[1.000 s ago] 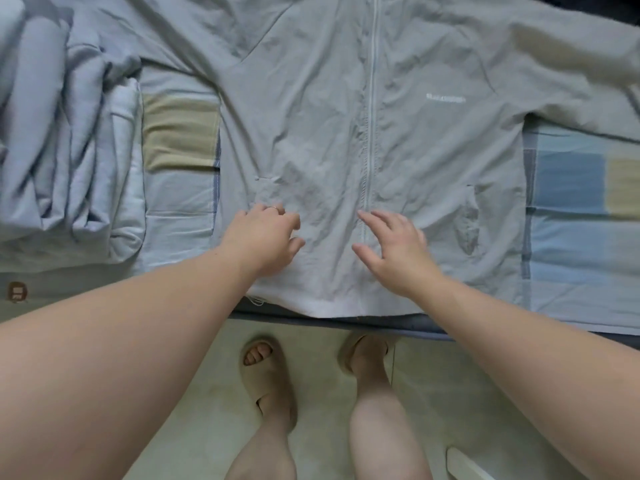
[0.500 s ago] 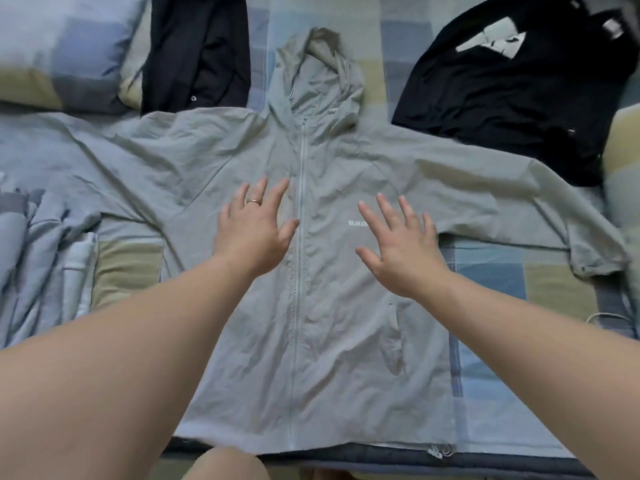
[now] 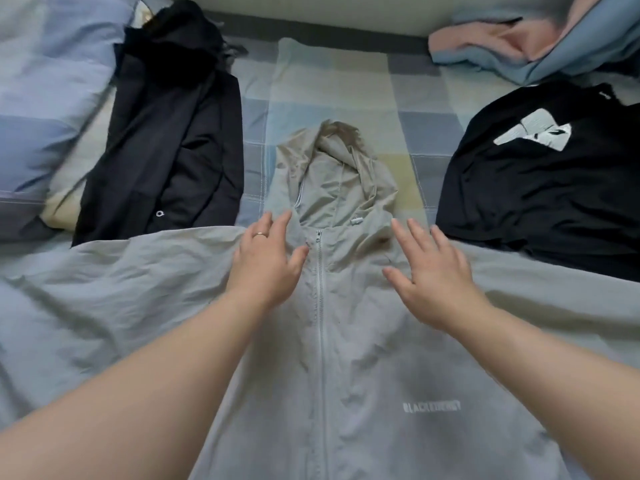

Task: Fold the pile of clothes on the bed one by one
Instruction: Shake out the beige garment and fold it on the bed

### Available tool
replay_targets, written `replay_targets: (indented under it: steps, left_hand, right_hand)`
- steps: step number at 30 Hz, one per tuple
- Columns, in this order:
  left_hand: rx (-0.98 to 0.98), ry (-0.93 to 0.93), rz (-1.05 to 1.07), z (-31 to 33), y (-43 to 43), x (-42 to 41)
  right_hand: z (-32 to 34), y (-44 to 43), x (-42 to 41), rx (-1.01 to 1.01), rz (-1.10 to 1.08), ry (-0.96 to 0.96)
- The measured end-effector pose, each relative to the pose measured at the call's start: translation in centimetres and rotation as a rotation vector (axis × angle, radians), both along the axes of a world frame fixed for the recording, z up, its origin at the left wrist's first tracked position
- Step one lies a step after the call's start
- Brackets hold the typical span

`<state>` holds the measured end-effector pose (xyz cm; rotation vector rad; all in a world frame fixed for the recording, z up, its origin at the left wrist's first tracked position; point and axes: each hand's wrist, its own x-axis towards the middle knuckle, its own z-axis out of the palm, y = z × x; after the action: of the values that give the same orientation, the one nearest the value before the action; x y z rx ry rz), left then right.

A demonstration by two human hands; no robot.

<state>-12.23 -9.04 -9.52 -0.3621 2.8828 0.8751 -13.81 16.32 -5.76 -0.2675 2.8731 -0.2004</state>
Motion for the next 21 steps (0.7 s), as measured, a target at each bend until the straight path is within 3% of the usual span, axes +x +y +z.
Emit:
replay_targets:
  steps: [8,16,21]
  left_hand:
    - [0.070,0.083,-0.027,-6.3,-2.2,-9.8]
    - [0.317,0.168,0.251,-8.2,-1.2,-15.2]
    - [0.343,0.142,0.394,-7.9,-1.5,-18.9]
  right_hand:
    - [-4.8,-3.4,-9.6,-0.034,-0.105,-0.032]
    - [-6.8,-4.9,-18.8,-0.274,-0.151,-0.025]
    - [-8.7,-5.0,-24.4,-0.421,-0.256,0.012]
